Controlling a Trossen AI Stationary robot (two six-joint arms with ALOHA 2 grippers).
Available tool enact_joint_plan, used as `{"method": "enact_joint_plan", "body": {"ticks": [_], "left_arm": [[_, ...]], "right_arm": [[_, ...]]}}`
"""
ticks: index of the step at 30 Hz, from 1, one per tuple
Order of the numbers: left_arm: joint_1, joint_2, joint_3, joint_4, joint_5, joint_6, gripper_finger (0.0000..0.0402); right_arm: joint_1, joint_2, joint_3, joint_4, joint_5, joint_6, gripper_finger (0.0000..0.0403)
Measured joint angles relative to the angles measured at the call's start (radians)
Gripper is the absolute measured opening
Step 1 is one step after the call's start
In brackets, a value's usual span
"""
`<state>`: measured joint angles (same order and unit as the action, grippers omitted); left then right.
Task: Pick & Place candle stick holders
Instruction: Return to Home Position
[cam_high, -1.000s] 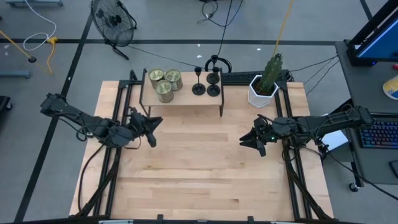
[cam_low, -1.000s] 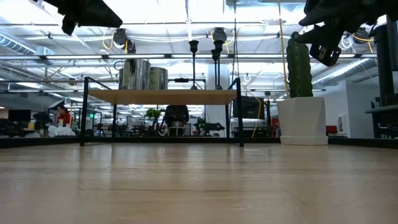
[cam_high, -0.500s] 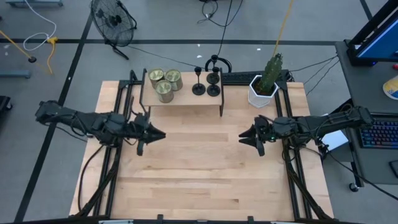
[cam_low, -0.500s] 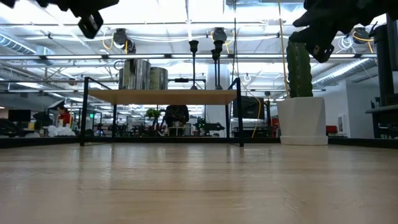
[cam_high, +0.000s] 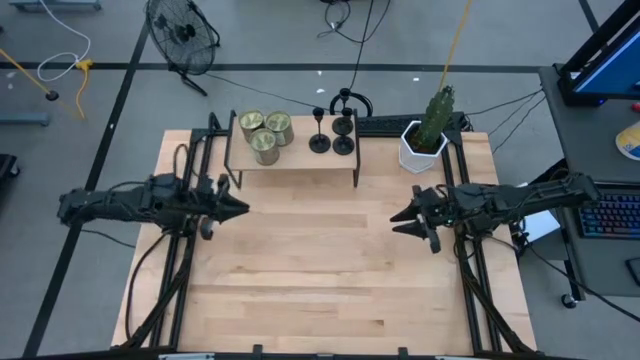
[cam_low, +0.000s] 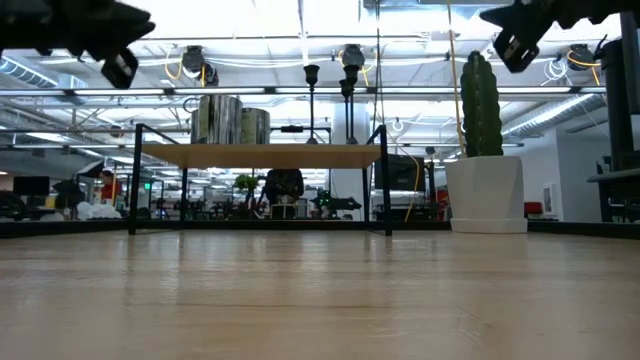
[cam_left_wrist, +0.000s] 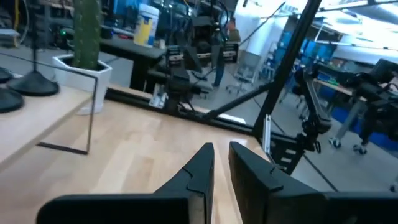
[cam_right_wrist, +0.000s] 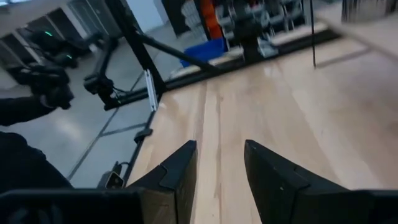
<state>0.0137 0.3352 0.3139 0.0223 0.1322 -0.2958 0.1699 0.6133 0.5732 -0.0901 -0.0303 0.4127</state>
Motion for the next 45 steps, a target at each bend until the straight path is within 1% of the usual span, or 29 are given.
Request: {"method": "enact_joint_plan", "body": {"ticks": [3,6,10,12,15,19,23,25,30,33,35,37,42,45], "left_arm": [[0.004,-0.085,-0.036,-0.054,0.000,0.001,0.0051],[0.004,-0.148,-0.081,-0.054,0.000,0.008,0.0051],[0.004,-0.215,-0.141,-0.020,0.000,0.007,0.0051],[0.004,-0.245,-0.163,-0.021,0.001,0.007,0.0051],[0.004,-0.285,-0.187,-0.027,0.001,0.010,0.0051],[0.004,-0.333,-0.192,-0.074,0.002,0.033,0.0051],[0.004,-0.331,-0.192,-0.081,0.029,0.056,0.0051],[0.004,-0.331,-0.192,-0.095,0.029,0.059,0.0051],[0.004,-0.330,-0.192,-0.108,0.026,0.095,0.0051],[0.004,-0.331,-0.192,-0.115,0.027,0.126,0.0051],[0.006,-0.331,-0.192,-0.141,0.026,0.141,0.0051],[0.014,-0.331,-0.192,-0.169,0.025,0.138,0.0051],[0.028,-0.330,-0.192,-0.187,0.026,0.119,0.0051],[0.029,-0.330,-0.192,-0.187,0.026,0.115,0.0051]], "right_arm": [[0.000,-0.039,-0.001,0.005,0.000,-0.033,0.0125],[0.000,-0.072,-0.047,0.038,0.002,-0.026,0.0125],[0.000,-0.100,-0.169,0.205,-0.010,0.004,0.0125],[0.000,-0.125,-0.225,0.252,-0.028,0.023,0.0125],[0.000,-0.194,-0.290,0.287,-0.026,0.065,0.0125],[0.000,-0.308,-0.365,0.358,-0.024,0.042,0.0125],[0.000,-0.400,-0.420,0.377,-0.019,0.021,0.0125],[0.000,-0.420,-0.454,0.371,0.006,0.020,0.0125],[0.000,-0.457,-0.507,0.387,0.003,0.033,0.0125],[0.000,-0.479,-0.511,0.381,-0.004,0.046,0.0125],[0.000,-0.498,-0.511,0.376,-0.026,0.042,0.0125],[0.000,-0.518,-0.512,0.380,-0.025,0.035,0.0125],[0.000,-0.533,-0.513,0.340,-0.012,-0.055,0.0125],[0.000,-0.533,-0.514,0.293,0.004,-0.066,0.0125]]}}
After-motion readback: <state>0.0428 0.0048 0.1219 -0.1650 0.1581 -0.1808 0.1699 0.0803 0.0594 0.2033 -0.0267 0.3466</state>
